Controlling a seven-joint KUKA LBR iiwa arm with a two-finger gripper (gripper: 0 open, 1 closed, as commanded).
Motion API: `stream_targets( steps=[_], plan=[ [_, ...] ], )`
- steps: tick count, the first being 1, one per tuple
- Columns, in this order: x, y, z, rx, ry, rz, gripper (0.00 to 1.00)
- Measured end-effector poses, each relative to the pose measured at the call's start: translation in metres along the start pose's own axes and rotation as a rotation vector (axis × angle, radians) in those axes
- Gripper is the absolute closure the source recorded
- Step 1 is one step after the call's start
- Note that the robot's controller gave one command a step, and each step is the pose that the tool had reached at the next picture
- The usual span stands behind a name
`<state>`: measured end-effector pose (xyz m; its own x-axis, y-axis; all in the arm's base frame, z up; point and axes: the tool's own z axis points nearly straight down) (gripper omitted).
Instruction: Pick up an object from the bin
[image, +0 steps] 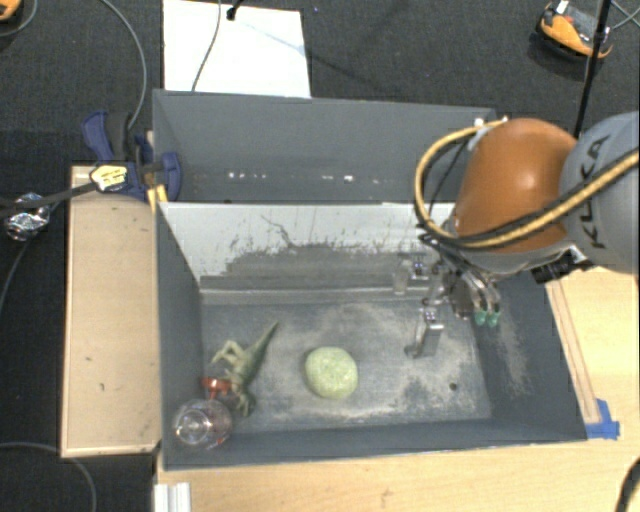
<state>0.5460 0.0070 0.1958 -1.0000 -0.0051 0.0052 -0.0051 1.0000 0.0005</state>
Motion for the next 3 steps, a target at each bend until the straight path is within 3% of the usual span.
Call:
stream_targets(
  steps=[1,2,3],
  plan=[
    [-0.002,0.0,-0.005,0.0,-0.008,0.0,0.0],
    [-0.008,0.022,0.011,0.003,-0.009,-0.054,0.0],
    [-0.004,0.04,0.064,-0.001,-0.016,-0.106,0.0]
  ],
)
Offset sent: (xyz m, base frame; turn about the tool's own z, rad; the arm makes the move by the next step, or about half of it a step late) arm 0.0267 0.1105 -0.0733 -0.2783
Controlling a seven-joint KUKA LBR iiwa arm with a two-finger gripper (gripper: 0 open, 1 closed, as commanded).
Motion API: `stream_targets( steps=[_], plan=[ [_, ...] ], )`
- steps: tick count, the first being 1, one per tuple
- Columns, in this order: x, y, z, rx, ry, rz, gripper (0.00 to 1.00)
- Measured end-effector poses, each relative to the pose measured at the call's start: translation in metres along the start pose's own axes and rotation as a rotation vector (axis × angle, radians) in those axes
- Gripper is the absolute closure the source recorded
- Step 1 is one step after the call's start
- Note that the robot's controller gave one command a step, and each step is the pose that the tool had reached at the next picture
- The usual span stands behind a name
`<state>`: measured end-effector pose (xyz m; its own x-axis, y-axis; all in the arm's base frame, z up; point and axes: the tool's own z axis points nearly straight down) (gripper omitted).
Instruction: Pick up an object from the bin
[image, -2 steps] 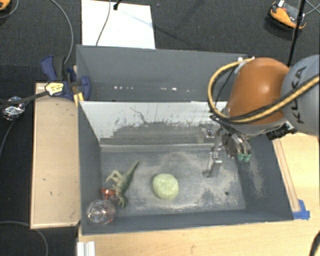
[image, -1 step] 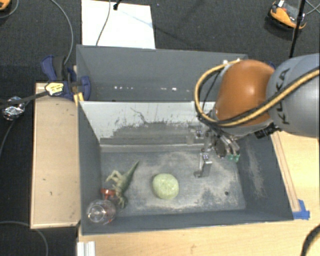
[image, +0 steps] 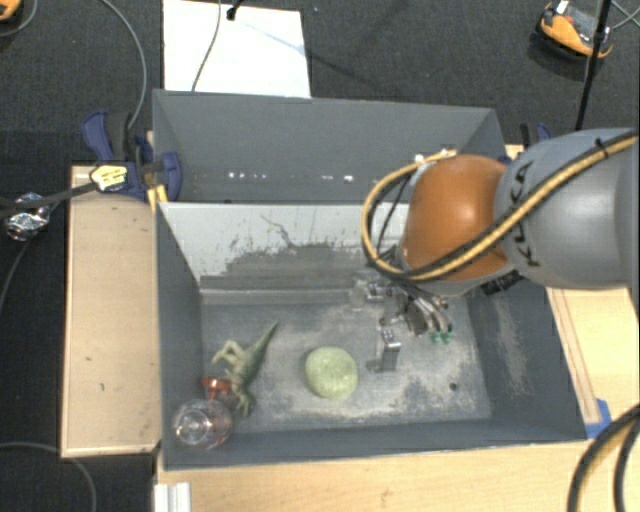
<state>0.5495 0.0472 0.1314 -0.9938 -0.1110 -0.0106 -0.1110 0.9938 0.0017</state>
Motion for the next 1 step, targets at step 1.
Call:
stream_targets(
  steps=[1],
  plan=[
    [0.0321,0.0095,0.0391,0.002,0.006,-0.076,0.0]
  ],
)
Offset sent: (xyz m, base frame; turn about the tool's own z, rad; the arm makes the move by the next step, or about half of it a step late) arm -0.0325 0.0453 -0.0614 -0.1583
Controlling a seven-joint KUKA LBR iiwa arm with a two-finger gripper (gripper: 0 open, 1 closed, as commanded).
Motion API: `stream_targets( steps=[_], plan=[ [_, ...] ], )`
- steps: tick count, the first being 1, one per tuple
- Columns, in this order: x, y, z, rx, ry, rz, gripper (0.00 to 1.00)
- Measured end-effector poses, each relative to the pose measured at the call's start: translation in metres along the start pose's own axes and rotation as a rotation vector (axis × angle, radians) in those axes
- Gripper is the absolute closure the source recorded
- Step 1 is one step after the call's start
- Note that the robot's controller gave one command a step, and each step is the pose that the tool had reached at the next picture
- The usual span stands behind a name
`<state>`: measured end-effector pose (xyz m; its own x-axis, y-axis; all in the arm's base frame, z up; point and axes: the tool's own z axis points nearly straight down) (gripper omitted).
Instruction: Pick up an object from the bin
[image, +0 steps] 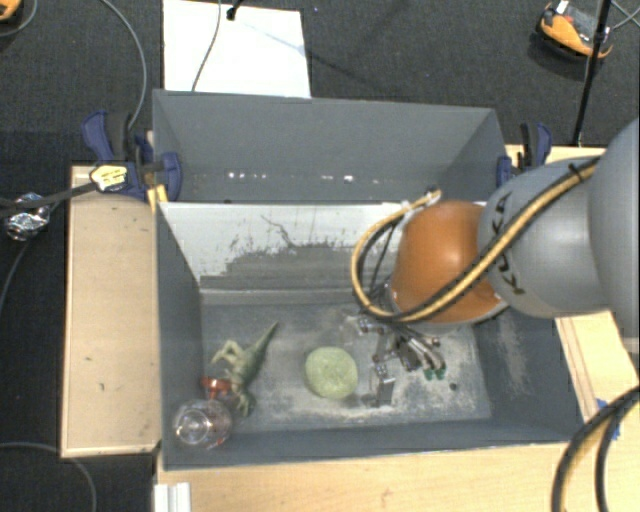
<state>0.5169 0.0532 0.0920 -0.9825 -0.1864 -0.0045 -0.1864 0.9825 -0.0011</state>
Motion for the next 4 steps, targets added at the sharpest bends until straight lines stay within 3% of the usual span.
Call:
stream_targets(
  steps=[1,2,3,4],
  plan=[
    [0.009,0.005,0.008,0.0,0.001,-0.039,0.0],
    [-0.006,-0.016,-0.009,-0.003,-0.001,-0.123,0.0],
    [-0.007,-0.007,-0.002,0.006,-0.004,-0.082,0.0],
    [-0.018,0.033,0.01,-0.005,-0.004,-0.13,0.0]
  ],
)
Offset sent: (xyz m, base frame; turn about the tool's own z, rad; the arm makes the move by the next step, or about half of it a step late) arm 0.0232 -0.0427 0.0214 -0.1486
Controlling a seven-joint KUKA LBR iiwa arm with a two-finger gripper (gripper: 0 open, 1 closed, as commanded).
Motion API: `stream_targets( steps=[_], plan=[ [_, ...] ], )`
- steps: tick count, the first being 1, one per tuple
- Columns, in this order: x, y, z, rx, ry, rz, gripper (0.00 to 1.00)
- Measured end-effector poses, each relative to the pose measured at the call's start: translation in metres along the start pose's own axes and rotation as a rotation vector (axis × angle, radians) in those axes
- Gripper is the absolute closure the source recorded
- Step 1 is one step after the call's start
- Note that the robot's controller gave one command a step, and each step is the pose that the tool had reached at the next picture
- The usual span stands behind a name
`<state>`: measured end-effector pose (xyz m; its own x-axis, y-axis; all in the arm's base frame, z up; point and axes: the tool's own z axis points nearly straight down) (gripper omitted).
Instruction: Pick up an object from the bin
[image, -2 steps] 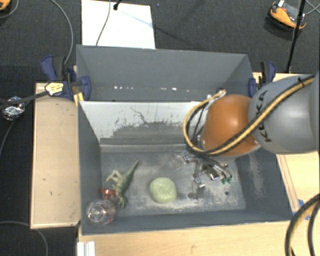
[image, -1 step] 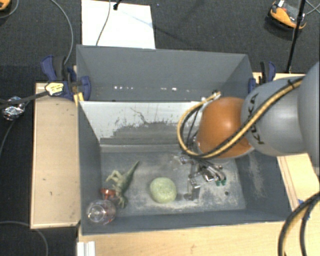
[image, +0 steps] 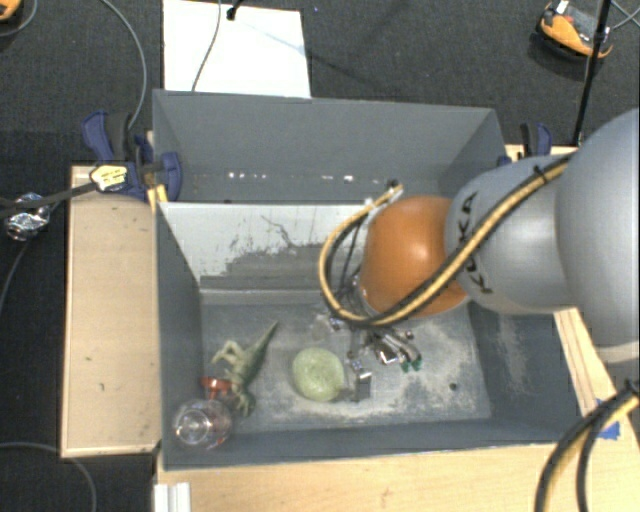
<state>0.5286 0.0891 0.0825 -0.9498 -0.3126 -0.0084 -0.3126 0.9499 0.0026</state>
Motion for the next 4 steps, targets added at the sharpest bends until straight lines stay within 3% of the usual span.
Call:
stream_targets(
  steps=[1,2,3,4],
  plan=[
    [0.009,0.037,0.012,0.01,-0.001,-0.327,1.0],
    [0.009,0.037,0.012,0.01,-0.001,-0.326,1.0],
    [0.007,0.037,-0.025,0.007,0.007,-0.327,1.0],
    [-0.003,0.033,-0.053,0.012,-0.01,-0.332,1.0]
  ],
)
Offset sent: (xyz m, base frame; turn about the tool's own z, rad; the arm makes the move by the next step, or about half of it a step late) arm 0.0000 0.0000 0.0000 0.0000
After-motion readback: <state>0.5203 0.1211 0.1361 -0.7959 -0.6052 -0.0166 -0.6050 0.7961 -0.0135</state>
